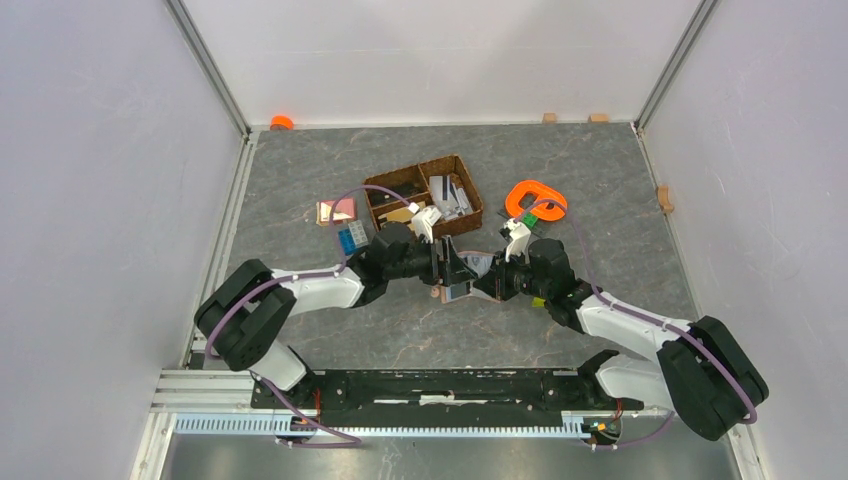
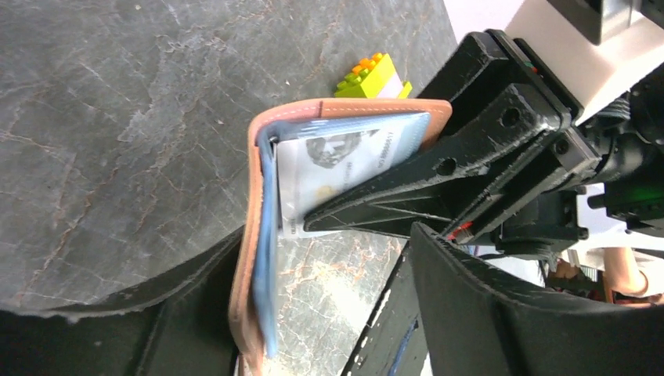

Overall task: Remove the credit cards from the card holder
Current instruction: Remove the credit card from the card holder.

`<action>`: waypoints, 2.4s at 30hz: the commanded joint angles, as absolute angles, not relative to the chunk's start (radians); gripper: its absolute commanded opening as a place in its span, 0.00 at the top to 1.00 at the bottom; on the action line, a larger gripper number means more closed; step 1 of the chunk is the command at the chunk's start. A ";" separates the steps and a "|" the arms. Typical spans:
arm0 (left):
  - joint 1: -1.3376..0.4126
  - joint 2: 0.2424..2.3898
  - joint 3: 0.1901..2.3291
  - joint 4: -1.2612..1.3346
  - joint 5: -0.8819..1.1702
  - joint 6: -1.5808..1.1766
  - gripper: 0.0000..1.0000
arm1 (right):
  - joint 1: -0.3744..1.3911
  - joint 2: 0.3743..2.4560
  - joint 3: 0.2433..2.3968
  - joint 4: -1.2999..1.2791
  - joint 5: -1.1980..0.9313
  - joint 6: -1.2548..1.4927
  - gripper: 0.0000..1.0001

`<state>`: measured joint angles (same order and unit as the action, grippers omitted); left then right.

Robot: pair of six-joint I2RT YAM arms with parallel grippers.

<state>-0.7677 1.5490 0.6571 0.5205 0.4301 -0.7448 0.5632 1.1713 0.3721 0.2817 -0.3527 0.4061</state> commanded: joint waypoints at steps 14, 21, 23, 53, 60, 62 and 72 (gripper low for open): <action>-0.588 1.626 0.604 0.853 0.694 -0.961 0.61 | 0.540 1.092 0.409 0.330 -0.428 0.426 1.00; -0.588 1.583 0.609 0.787 0.690 -0.914 0.63 | 0.493 1.074 0.380 0.389 -0.516 0.464 1.00; -0.588 1.580 0.612 0.768 0.689 -0.905 0.63 | 0.479 1.077 0.373 0.407 -0.542 0.477 1.00; -0.587 1.527 0.591 0.740 0.635 -0.896 0.98 | 0.387 0.768 0.309 0.302 -0.272 0.393 0.49; -0.586 1.515 0.586 0.749 0.634 -0.896 0.98 | 0.410 0.866 0.302 0.466 -0.532 0.432 0.51; -0.586 1.509 0.578 0.781 0.645 -0.905 0.98 | 0.436 0.924 0.322 0.476 -0.570 0.437 0.53; -0.586 1.523 0.554 0.946 0.707 -0.983 0.98 | 0.451 1.092 0.324 0.602 -0.705 0.543 0.54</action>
